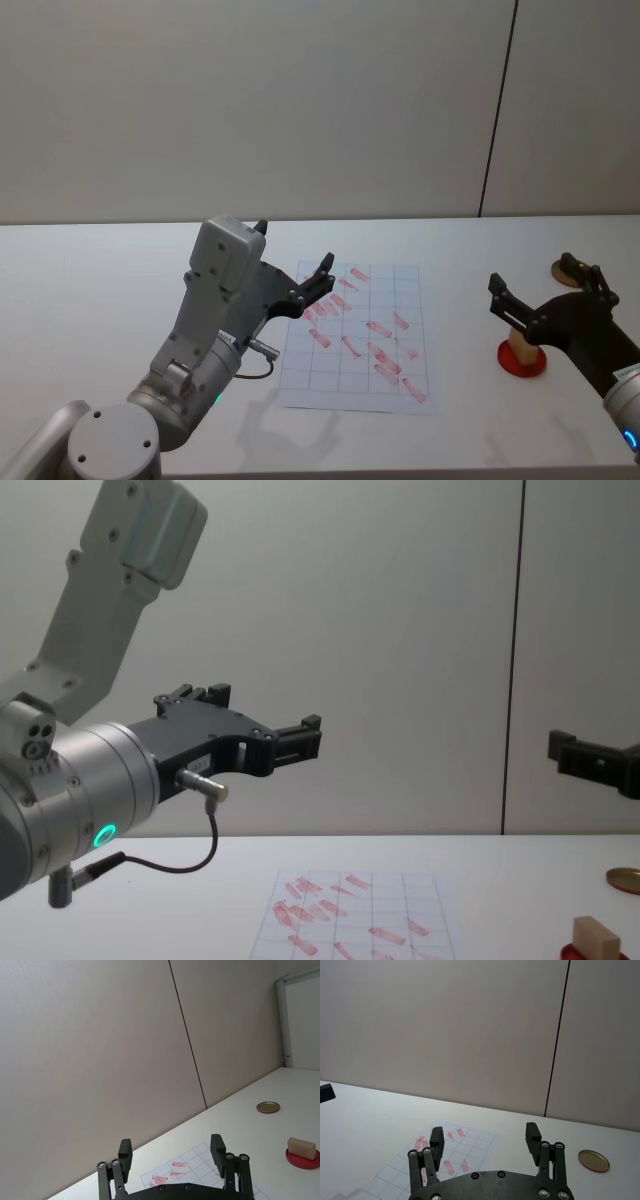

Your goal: Use the one hand to pick up the stamp and affix it onto the A4 paper.

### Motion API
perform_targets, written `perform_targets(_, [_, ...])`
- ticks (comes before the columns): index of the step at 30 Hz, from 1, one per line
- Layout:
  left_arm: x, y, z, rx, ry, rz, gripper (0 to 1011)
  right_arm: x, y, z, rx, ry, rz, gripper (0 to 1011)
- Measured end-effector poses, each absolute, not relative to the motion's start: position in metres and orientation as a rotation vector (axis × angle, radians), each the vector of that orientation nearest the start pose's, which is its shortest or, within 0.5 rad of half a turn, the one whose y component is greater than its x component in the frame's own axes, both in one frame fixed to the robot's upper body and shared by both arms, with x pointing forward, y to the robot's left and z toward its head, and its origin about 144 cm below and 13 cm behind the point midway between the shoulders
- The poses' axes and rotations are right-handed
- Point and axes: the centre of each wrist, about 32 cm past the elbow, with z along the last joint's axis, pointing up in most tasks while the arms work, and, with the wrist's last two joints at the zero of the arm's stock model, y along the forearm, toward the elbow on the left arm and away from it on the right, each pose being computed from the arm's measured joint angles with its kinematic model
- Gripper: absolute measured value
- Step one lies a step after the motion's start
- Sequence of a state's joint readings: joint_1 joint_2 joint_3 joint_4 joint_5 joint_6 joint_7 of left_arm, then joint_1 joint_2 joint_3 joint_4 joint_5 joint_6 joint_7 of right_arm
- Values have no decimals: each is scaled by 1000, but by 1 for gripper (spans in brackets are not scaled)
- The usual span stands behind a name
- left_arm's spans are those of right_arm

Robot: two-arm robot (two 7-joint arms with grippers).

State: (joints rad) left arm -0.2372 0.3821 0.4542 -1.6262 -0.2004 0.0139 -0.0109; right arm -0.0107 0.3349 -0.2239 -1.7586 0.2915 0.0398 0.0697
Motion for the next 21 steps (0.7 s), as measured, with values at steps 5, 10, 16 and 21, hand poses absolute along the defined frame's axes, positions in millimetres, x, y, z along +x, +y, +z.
perform_targets(5, [492,198,1204,61,-268,1124,993,449,-240,1185,5,-32,-1241,1001])
perform_targets(10, [492,198,1204,61,-268,1124,993,454,-242,1180,-18,6,-1256,1001])
perform_targets(16, [492,198,1204,61,-268,1124,993,465,-248,1173,-52,59,-1286,1001])
perform_targets(21, [492,198,1204,61,-268,1124,993,474,-252,1167,-75,95,-1311,1001])
